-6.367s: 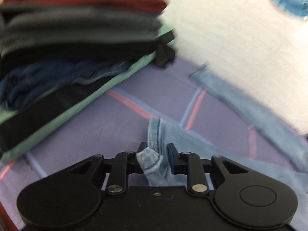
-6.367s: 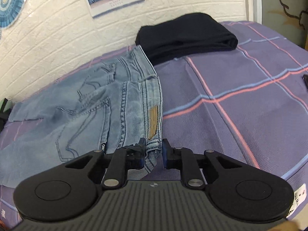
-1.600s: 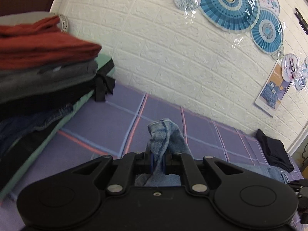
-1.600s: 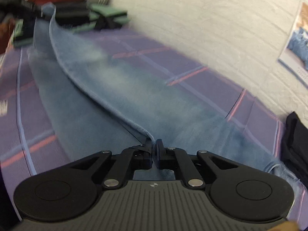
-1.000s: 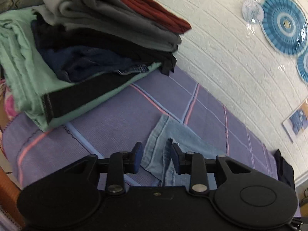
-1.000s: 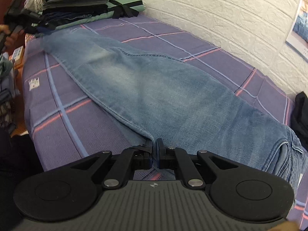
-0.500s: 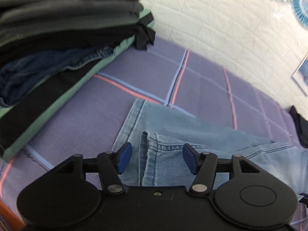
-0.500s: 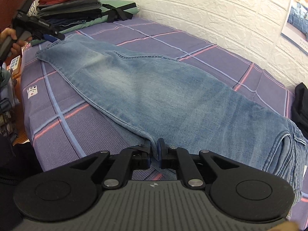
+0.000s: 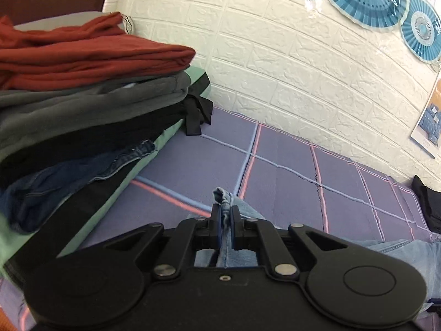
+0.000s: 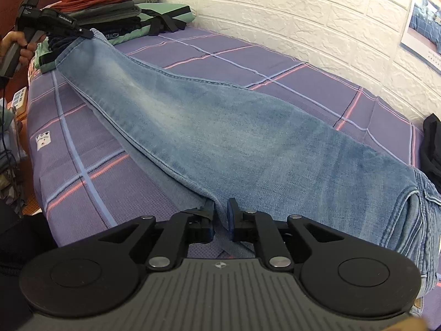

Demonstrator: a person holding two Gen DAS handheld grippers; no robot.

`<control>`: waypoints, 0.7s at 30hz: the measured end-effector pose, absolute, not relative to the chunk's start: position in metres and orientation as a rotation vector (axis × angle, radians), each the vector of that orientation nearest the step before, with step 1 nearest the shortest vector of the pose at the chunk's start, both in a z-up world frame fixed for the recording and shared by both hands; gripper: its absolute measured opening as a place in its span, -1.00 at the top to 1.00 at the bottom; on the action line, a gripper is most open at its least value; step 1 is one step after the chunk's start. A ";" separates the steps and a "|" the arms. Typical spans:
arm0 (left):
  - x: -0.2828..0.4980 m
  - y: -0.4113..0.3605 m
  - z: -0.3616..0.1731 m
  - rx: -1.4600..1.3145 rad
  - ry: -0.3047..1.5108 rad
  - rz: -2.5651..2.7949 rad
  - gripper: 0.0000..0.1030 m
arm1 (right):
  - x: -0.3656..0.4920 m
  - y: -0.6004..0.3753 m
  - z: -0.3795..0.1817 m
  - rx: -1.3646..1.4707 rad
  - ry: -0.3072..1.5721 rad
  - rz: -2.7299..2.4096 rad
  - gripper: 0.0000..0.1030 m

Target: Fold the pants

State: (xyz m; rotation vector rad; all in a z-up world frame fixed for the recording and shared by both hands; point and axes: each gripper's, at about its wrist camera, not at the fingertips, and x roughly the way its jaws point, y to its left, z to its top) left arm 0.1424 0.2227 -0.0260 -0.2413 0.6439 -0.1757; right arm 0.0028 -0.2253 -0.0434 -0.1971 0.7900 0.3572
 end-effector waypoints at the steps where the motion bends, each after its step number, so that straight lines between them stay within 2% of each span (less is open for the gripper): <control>1: 0.147 0.223 -0.028 -0.255 0.646 -0.179 -1.00 | 0.003 -0.225 -0.044 -0.195 0.790 0.354 0.64; 4: 0.154 0.229 -0.028 -0.310 0.654 -0.188 -1.00 | 0.002 -0.225 -0.043 -0.182 0.788 0.346 0.63; 7: 0.155 0.227 -0.030 -0.272 0.677 -0.183 -1.00 | 0.000 -0.223 -0.041 -0.197 0.785 0.360 0.45; 8: 0.156 0.226 -0.033 -0.250 0.703 -0.182 -1.00 | 0.001 -0.223 -0.038 -0.194 0.789 0.377 0.21; 9: 0.158 0.225 -0.037 -0.228 0.737 -0.178 -1.00 | 0.002 -0.223 -0.034 -0.180 0.793 0.400 0.08; 10: 0.157 0.227 -0.041 -0.222 0.755 -0.156 -1.00 | 0.005 -0.225 -0.029 -0.153 0.786 0.427 -0.23; 14: 0.136 0.250 -0.043 -0.313 0.726 -0.102 -1.00 | 0.021 -0.227 -0.003 -0.105 0.718 0.495 -0.64; 21: 0.097 0.240 -0.054 -0.303 0.793 -0.178 -1.00 | 0.094 -0.230 -0.001 -0.173 0.668 0.446 -0.66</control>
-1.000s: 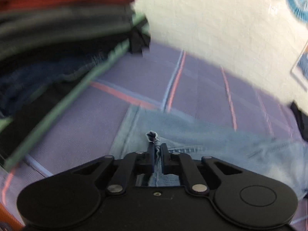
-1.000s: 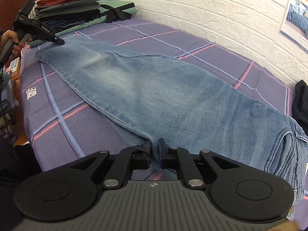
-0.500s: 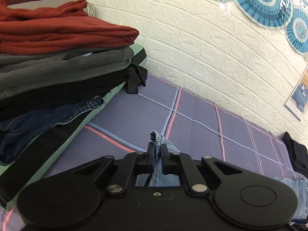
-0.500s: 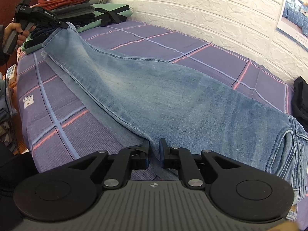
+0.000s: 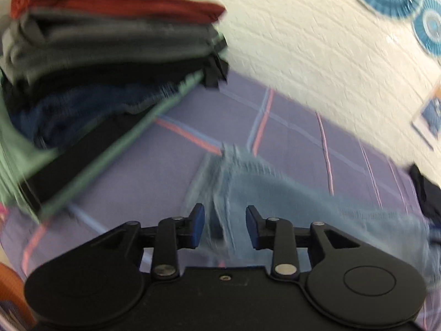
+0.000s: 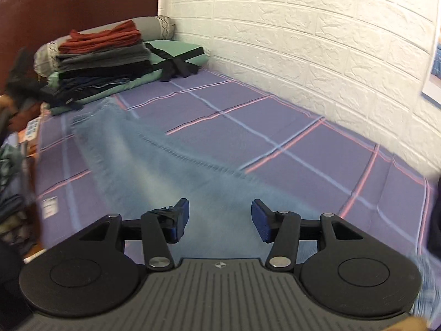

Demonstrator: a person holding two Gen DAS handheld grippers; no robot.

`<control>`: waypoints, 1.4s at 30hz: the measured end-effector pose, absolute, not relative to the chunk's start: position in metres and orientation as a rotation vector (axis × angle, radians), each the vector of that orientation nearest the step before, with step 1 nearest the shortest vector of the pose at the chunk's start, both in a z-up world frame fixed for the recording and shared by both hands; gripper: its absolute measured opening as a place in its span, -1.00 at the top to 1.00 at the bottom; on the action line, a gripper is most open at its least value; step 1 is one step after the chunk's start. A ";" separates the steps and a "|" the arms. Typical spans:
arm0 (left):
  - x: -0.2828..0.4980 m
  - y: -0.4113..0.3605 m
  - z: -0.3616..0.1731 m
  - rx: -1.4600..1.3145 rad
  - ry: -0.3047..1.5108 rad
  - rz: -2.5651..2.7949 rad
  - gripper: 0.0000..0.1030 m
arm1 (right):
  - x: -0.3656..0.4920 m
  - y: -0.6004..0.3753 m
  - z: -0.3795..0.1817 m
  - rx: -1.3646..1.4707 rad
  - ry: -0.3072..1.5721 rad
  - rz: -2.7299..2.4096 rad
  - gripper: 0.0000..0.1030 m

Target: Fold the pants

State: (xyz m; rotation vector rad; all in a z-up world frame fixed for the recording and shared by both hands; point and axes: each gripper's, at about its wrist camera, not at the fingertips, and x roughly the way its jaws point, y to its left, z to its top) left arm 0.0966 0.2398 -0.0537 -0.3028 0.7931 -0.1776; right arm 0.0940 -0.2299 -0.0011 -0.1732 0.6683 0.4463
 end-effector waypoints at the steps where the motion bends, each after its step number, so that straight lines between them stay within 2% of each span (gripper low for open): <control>1: 0.095 0.237 -0.058 -0.305 0.803 -0.182 -1.00 | 0.105 -0.230 -0.003 -0.165 0.673 0.433 -0.66; 14: 0.109 0.231 -0.074 -0.323 0.826 -0.186 -1.00 | 0.160 -0.237 -0.027 -0.141 0.789 0.458 -0.64; 15: 0.109 0.230 -0.075 -0.315 0.823 -0.180 -1.00 | 0.160 -0.237 -0.028 -0.136 0.797 0.468 -0.55; 16: 0.110 0.230 -0.076 -0.307 0.821 -0.175 -1.00 | 0.160 -0.236 -0.028 -0.132 0.806 0.479 -0.12; 17: 0.110 0.231 -0.076 -0.311 0.819 -0.165 -1.00 | 0.160 -0.235 -0.029 -0.128 0.811 0.490 0.43; 20: 0.108 0.241 -0.071 -0.382 0.798 -0.153 -1.00 | 0.157 -0.230 -0.024 -0.155 0.790 0.494 0.75; 23: 0.107 0.252 -0.059 -0.418 0.768 -0.147 -1.00 | 0.154 -0.230 -0.018 -0.149 0.751 0.447 0.87; 26: 0.107 0.254 -0.052 -0.392 0.758 -0.139 -1.00 | 0.156 -0.230 -0.018 -0.123 0.744 0.405 0.92; 30: 0.119 0.248 -0.071 -0.339 0.805 -0.101 -1.00 | 0.164 -0.215 -0.033 -0.168 0.775 0.360 0.92; 33: 0.118 0.247 -0.078 -0.327 0.802 -0.091 -1.00 | 0.163 -0.211 -0.041 -0.190 0.776 0.350 0.85; 34: 0.116 0.246 -0.077 -0.326 0.798 -0.087 -1.00 | 0.160 -0.213 -0.039 -0.189 0.760 0.356 0.71; 35: 0.115 0.245 -0.076 -0.313 0.795 -0.086 -1.00 | 0.156 -0.216 -0.036 -0.183 0.736 0.355 0.43; 37: 0.113 0.243 -0.072 -0.285 0.797 -0.084 -1.00 | 0.145 -0.225 -0.026 -0.153 0.686 0.326 0.22; 42: 0.104 0.239 -0.048 -0.310 0.732 -0.045 -1.00 | 0.094 -0.251 -0.009 -0.076 0.618 0.261 0.16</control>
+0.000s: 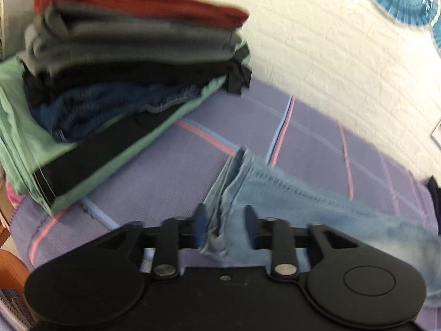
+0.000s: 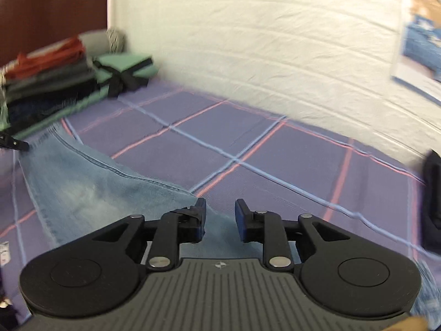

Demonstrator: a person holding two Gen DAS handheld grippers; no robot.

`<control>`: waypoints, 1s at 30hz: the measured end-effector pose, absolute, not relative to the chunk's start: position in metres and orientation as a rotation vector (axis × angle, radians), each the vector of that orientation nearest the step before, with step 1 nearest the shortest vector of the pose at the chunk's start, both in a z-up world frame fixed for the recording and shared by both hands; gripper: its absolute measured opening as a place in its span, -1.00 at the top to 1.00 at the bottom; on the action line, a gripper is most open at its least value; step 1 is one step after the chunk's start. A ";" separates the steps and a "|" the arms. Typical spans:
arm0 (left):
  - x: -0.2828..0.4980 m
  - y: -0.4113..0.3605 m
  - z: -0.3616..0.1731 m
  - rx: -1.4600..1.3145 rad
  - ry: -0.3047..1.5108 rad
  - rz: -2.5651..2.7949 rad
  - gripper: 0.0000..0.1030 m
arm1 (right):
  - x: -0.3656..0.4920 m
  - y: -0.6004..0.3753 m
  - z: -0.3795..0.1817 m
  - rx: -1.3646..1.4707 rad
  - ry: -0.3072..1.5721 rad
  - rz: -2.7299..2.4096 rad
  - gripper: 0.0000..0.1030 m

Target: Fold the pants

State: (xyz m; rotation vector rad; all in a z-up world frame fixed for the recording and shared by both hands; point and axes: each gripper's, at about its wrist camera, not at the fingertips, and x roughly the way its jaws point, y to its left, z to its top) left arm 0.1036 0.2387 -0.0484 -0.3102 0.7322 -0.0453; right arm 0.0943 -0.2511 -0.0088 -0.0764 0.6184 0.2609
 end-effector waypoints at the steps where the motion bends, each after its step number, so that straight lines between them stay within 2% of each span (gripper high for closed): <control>1: 0.102 0.235 -0.042 -0.307 0.714 -0.046 -1.00 | 0.084 -0.256 -0.009 -0.074 0.616 0.240 0.15; 6: 0.108 0.194 -0.022 -0.306 0.694 -0.187 -1.00 | 0.042 -0.289 -0.018 -0.032 0.638 0.111 0.11; 10: 0.122 0.140 -0.021 -0.278 0.737 -0.346 -1.00 | 0.014 -0.325 -0.017 0.026 0.625 -0.033 -0.23; 13: 0.129 0.095 -0.023 -0.232 0.767 -0.465 -1.00 | -0.012 -0.345 -0.012 0.045 0.615 -0.097 -0.26; 16: 0.130 0.057 -0.026 -0.183 0.797 -0.561 -1.00 | -0.037 -0.350 -0.015 0.046 0.636 -0.099 -0.65; 22: 0.129 0.013 -0.035 -0.128 0.854 -0.653 -1.00 | -0.051 -0.367 -0.036 0.108 0.659 -0.223 -0.66; 25: 0.122 0.003 -0.038 -0.125 0.863 -0.665 -1.00 | -0.040 -0.379 -0.043 0.158 0.658 -0.231 -0.88; 30: 0.117 0.002 -0.045 -0.139 0.892 -0.669 -1.00 | -0.024 -0.395 -0.056 0.304 0.687 -0.233 -1.00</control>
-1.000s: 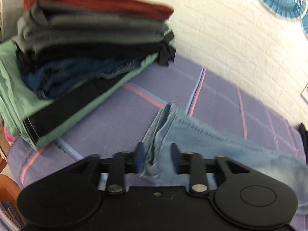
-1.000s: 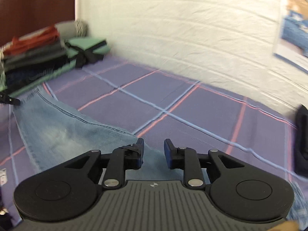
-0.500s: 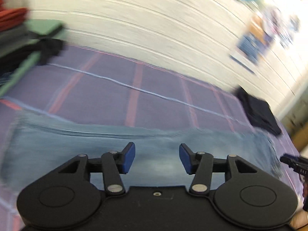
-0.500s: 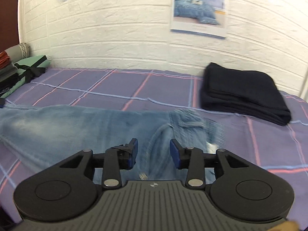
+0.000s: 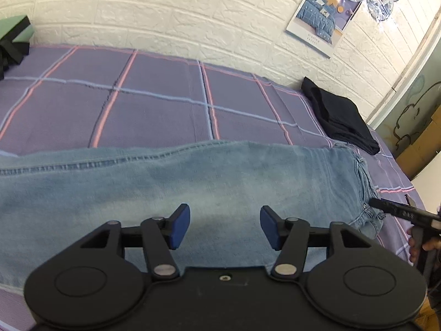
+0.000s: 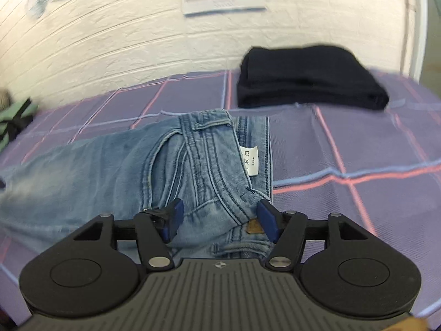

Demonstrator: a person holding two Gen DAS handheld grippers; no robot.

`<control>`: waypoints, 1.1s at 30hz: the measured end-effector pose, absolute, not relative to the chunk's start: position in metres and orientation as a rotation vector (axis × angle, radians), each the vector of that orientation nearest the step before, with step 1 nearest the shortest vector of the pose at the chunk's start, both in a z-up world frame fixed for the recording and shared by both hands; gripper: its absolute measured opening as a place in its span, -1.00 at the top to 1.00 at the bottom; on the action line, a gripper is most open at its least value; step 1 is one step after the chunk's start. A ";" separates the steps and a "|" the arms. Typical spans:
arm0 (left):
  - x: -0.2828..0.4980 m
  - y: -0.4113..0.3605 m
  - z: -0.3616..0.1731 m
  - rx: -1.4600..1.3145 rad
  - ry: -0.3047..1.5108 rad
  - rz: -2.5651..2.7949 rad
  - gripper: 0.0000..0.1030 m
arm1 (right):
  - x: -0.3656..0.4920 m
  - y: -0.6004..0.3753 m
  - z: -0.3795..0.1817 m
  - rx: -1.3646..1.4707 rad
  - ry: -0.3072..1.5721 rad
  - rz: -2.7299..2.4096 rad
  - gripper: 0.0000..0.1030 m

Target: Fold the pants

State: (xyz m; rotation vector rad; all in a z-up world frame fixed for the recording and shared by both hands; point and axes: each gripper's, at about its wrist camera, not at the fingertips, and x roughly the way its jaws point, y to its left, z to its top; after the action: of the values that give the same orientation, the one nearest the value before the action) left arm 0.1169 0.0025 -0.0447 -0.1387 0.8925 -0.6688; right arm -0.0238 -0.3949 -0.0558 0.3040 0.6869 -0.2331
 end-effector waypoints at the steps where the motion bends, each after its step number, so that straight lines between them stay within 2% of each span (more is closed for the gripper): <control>1: 0.116 0.002 -0.046 -0.140 0.897 -0.671 -1.00 | -0.022 -0.397 -0.056 0.324 0.684 -0.232 -1.00; 2: 0.117 0.001 -0.048 -0.140 0.903 -0.672 -1.00 | -0.020 -0.397 -0.056 0.334 0.686 -0.232 -0.98; 3: 0.117 -0.002 -0.049 -0.140 0.911 -0.674 -1.00 | -0.019 -0.396 -0.054 0.335 0.689 -0.235 -0.75; 4: 0.118 -0.005 -0.051 -0.140 0.917 -0.677 -1.00 | -0.018 -0.396 -0.052 0.333 0.689 -0.226 0.00; 6: 0.120 -0.009 -0.054 -0.138 0.930 -0.686 -1.00 | -0.021 -0.395 -0.046 0.345 0.664 -0.217 0.18; 7: 0.121 -0.010 -0.055 -0.137 0.935 -0.690 -1.00 | -0.022 -0.393 -0.044 0.348 0.653 -0.201 0.41; 14: 0.120 -0.004 -0.055 -0.116 0.941 -0.687 -1.00 | -0.067 -0.382 0.005 0.285 0.559 -0.191 0.42; 18: 0.123 0.001 -0.064 -0.119 0.974 -0.681 -1.00 | -0.064 -0.381 -0.028 0.222 0.714 -0.230 0.38; 21: 0.123 -0.001 -0.062 -0.107 0.972 -0.682 -1.00 | -0.057 -0.384 -0.051 0.220 0.718 -0.245 0.24; 23: 0.120 -0.001 -0.055 -0.093 0.953 -0.694 -1.00 | -0.057 -0.382 -0.042 0.193 0.720 -0.251 -0.06; 24: 0.120 -0.002 -0.052 -0.090 0.944 -0.703 -1.00 | -0.060 -0.381 -0.035 0.169 0.707 -0.271 -0.46; 25: 0.120 -0.003 -0.048 -0.088 0.934 -0.711 -1.00 | -0.064 -0.379 -0.027 0.140 0.668 -0.293 -0.69; 29: 0.125 -0.021 -0.035 -0.071 0.887 -0.771 -1.00 | -0.058 -0.384 -0.004 0.106 0.577 -0.281 -0.70; 33: 0.131 -0.057 -0.026 -0.056 0.835 -0.846 -1.00 | -0.013 -0.395 -0.008 0.115 0.570 -0.218 -0.70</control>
State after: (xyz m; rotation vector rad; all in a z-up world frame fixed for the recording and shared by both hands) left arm 0.1311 -0.0573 -0.0257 -0.0565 0.8350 -0.8461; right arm -0.0128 -0.3949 -0.0077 0.1155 0.5699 -0.2176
